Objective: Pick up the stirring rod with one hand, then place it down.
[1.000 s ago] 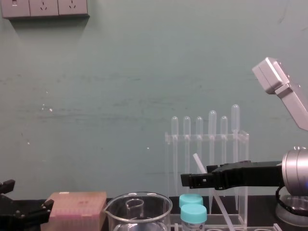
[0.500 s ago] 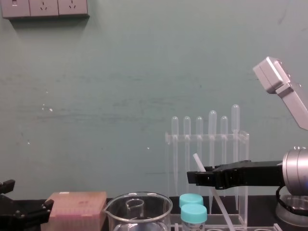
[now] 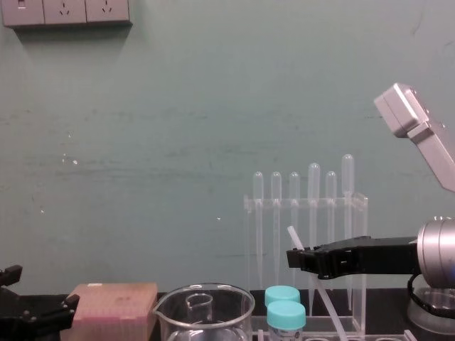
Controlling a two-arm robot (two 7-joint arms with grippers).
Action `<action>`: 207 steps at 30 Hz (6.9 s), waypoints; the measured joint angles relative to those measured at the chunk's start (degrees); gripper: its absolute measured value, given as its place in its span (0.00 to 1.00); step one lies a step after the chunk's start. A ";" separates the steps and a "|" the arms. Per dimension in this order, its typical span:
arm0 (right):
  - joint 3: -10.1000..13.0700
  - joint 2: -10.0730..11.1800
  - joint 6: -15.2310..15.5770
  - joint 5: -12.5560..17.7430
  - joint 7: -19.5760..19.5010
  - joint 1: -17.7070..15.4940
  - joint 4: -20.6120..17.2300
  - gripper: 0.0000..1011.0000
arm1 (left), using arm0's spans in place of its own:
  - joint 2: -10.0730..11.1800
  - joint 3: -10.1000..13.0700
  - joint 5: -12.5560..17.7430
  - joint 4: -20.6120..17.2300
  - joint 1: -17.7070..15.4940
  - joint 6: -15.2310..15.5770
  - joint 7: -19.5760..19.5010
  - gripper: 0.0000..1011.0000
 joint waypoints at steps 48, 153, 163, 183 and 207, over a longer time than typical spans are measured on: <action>16.59 2.43 -28.32 3.03 3.38 -11.25 -15.56 0.07 | 0.00 0.00 0.00 0.00 0.00 0.00 0.00 0.99; 9.33 -0.07 -29.70 4.43 9.08 -10.32 -2.78 0.07 | 0.00 0.00 0.00 0.00 0.00 0.00 0.00 0.99; 8.76 -0.44 -29.03 3.30 9.04 -9.71 -1.48 0.07 | 0.00 0.00 0.00 0.00 0.00 0.00 0.00 0.99; 9.17 -2.82 -35.03 1.73 10.38 -10.14 4.87 0.07 | 0.00 0.00 0.00 0.00 0.00 0.00 0.00 0.99; 9.81 -3.84 -34.59 1.29 10.49 -10.57 7.54 0.07 | 0.00 0.00 0.00 0.00 0.00 0.00 0.00 0.99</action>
